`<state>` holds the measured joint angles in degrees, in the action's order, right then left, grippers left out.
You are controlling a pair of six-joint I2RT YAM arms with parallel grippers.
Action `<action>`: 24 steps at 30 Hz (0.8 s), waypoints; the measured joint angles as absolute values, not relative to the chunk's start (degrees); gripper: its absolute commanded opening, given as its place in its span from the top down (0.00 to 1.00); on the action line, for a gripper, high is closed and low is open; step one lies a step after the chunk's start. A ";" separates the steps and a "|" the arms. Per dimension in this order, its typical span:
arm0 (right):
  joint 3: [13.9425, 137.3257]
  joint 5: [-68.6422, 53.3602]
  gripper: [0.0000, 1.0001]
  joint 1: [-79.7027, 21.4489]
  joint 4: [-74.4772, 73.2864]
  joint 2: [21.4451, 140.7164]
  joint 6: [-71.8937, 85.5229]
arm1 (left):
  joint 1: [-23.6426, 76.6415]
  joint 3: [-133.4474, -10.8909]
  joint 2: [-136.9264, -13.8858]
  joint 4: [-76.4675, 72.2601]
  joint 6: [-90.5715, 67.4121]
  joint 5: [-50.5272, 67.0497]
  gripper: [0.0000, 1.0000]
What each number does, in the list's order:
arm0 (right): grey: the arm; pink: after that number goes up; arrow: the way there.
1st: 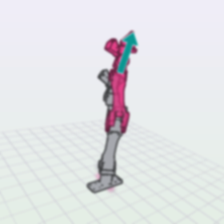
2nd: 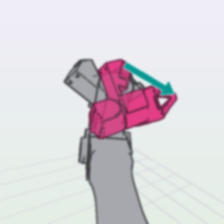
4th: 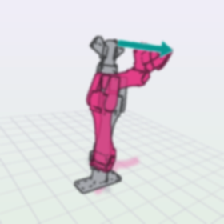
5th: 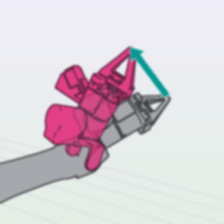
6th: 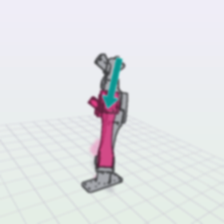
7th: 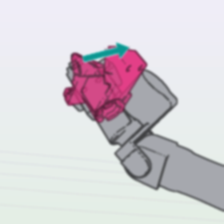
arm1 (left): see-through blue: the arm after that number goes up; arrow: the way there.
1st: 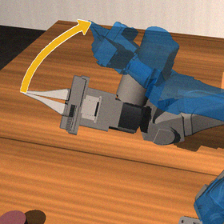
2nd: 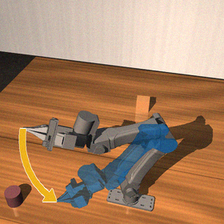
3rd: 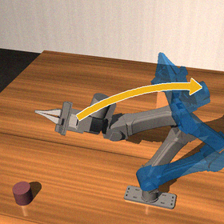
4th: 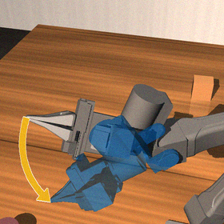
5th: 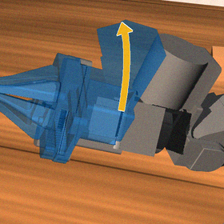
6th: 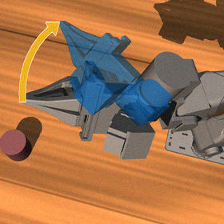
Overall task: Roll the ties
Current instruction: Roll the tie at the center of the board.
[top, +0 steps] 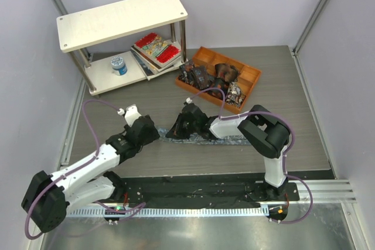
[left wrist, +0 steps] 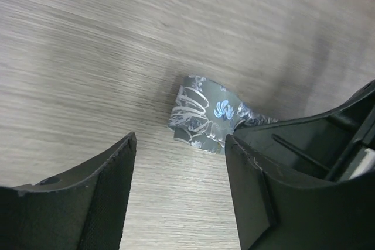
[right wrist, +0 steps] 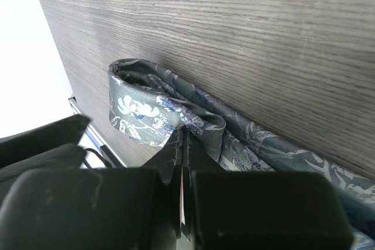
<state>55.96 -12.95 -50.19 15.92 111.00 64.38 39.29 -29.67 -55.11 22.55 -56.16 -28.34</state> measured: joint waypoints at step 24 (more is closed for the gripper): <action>55.94 -12.99 0.99 -50.19 15.88 111.00 64.36 | 32.53 -23.24 -67.72 2.35 -49.63 -16.88 0.60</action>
<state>55.94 -12.99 -50.19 15.88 111.00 64.36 32.53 -23.24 -67.72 2.35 -49.63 -16.88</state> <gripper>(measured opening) 0.017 0.453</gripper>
